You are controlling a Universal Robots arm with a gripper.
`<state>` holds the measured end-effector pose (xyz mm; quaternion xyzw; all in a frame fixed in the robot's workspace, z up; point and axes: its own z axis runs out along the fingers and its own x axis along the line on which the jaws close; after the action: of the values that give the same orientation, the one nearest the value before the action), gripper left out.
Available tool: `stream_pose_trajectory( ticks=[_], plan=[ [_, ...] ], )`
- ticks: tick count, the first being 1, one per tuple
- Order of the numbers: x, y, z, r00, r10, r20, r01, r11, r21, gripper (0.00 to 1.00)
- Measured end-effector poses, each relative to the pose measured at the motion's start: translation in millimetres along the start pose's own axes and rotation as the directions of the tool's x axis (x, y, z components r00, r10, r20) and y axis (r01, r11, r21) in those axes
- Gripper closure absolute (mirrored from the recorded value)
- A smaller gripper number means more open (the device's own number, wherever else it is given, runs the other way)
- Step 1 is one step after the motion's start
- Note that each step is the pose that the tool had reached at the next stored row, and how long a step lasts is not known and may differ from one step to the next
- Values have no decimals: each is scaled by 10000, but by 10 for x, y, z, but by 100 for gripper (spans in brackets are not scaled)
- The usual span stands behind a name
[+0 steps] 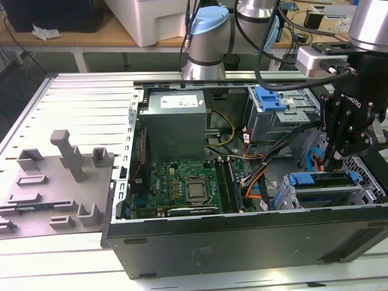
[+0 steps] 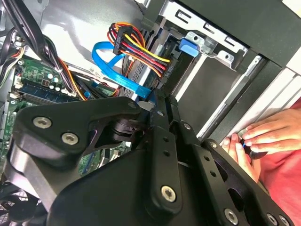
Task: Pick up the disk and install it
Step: 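Insert the second disk wire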
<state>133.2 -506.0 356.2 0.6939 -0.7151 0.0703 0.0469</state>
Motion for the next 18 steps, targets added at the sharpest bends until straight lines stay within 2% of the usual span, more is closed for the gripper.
stream_pose_trajectory(
  ticks=[18],
  plan=[
    [-6, -12, 35, 9999, -124, 4, 124, 9999, 21, 84]
  ],
)
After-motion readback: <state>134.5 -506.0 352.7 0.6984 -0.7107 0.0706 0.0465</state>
